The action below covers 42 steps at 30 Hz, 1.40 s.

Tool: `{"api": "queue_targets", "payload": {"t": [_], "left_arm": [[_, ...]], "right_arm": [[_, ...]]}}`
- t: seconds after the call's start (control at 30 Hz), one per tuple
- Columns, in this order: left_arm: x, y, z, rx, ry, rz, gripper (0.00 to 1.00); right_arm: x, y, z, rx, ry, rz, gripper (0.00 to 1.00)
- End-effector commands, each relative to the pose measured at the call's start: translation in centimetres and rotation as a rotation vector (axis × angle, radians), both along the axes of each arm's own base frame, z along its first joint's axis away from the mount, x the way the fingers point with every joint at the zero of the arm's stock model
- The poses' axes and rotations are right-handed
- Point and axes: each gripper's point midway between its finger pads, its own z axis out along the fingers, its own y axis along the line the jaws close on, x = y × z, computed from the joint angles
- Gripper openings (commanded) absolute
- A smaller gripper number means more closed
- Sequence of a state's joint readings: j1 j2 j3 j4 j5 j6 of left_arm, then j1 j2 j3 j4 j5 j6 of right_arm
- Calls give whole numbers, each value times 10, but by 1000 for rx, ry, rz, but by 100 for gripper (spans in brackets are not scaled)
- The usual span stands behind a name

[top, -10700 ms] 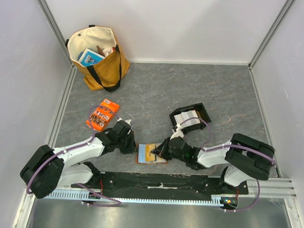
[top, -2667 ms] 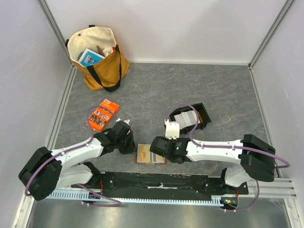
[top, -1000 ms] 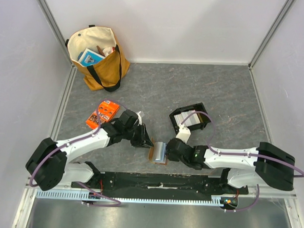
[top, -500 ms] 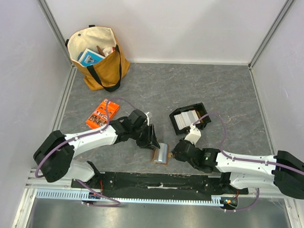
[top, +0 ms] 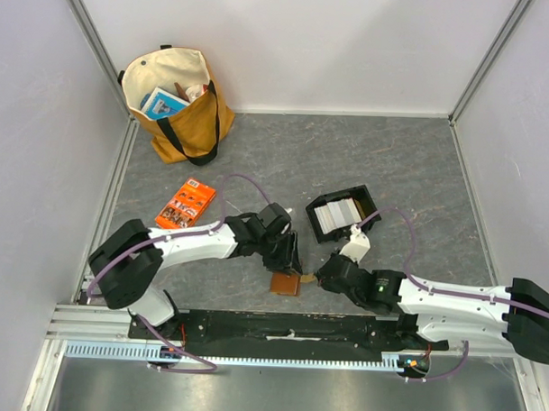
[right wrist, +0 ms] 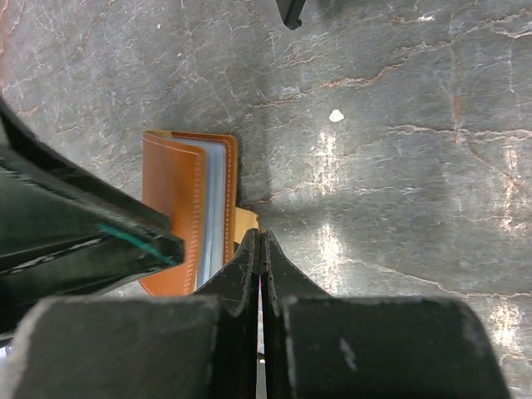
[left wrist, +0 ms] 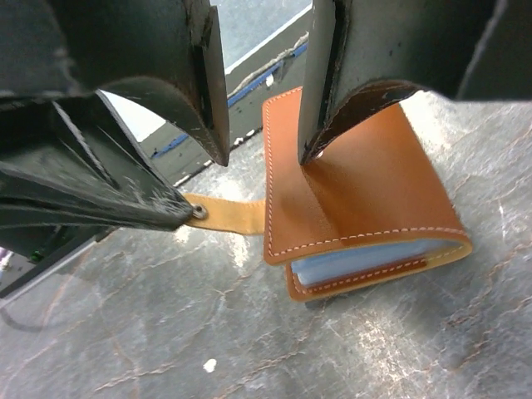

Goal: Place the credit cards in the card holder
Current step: Close the card holder at the center of the board.

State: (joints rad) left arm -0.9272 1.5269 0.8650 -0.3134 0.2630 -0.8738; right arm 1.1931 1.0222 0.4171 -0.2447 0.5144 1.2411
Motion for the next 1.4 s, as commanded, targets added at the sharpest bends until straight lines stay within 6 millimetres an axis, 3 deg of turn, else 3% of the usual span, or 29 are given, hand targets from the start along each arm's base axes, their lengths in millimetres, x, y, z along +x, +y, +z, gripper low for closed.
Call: {"api": "queue_targets", "payload": {"t": [0.0, 0.13, 0.27, 0.47, 0.63, 0.8, 0.93, 1.0, 1.13, 1.37], "left_arm": [[-2, -2, -28, 23, 19, 39, 45], [1, -17, -23, -56, 11, 43, 45], [5, -18, -9, -62, -27, 42, 45], [21, -4, 21, -24, -159, 53, 46], [29, 23, 36, 53, -264, 72, 47], [28, 47, 27, 124, -311, 81, 43], [22, 58, 9, 167, -296, 65, 23], [21, 57, 5, 167, -294, 52, 12], [21, 50, 3, 142, -294, 30, 2], [19, 34, -4, 90, -266, -9, 2]], "right_arm": [[7, -7, 5, 13, -31, -49, 0], [6, -6, 6, 6, -31, -37, 0], [7, -5, 8, 2, -35, -30, 0], [8, -2, 10, 2, -37, -29, 0], [8, -1, 10, -5, -33, -25, 0], [10, 3, 12, -19, -35, -20, 0], [11, 8, 13, -34, -30, -7, 0], [11, 11, 11, -45, -24, -1, 1], [11, 16, 8, -60, -10, 9, 0], [12, 19, 7, -71, -5, 13, 0]]}}
